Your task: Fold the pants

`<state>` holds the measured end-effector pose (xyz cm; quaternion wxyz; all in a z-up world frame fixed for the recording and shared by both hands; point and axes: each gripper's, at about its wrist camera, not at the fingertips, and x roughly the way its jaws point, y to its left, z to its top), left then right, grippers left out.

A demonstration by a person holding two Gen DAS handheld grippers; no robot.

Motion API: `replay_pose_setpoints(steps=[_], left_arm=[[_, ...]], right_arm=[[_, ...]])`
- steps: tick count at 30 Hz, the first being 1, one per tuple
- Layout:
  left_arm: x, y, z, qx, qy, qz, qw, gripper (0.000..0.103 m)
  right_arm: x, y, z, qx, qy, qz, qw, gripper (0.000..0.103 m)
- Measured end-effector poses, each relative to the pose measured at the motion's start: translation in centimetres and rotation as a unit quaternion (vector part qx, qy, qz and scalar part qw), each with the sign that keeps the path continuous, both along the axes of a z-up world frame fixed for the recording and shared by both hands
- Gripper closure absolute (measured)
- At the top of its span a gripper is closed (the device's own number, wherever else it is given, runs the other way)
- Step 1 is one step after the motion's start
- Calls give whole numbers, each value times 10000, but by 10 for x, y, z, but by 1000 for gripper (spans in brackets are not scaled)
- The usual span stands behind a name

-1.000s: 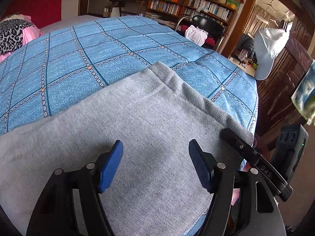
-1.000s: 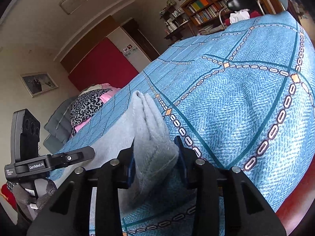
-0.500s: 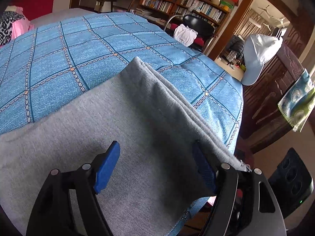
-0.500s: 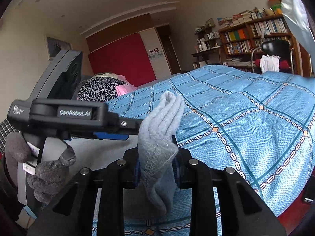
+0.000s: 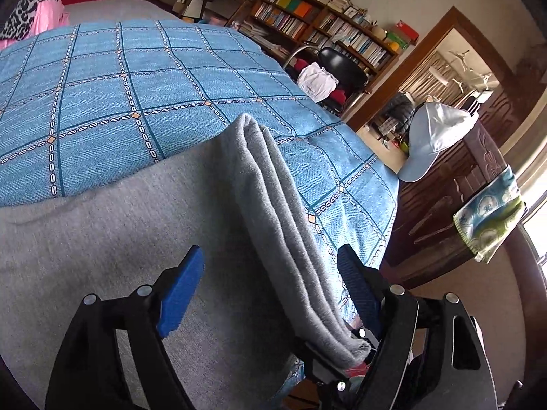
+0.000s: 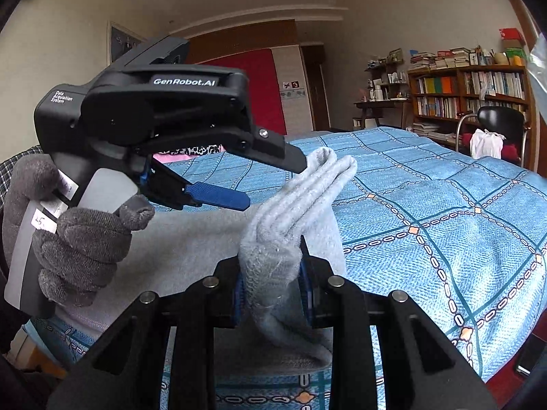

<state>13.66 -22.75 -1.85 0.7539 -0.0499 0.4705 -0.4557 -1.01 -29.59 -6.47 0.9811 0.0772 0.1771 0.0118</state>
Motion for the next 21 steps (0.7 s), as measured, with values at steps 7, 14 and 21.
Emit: replay_pose_setpoints(steps=[7,14,21], left_arm=[[-1,-18,-14,216,210,-200,9993,24],[2,-19,-23,581,155,-166,9981,56],[1,6,-17,553,-75,57,9984,84]], right_arm=[[5,18,-6,-321,71,138,9994,77],[6,29,-12,-350,146,279,9989,77],[4,29,-5,-92,78,352,9993,71]])
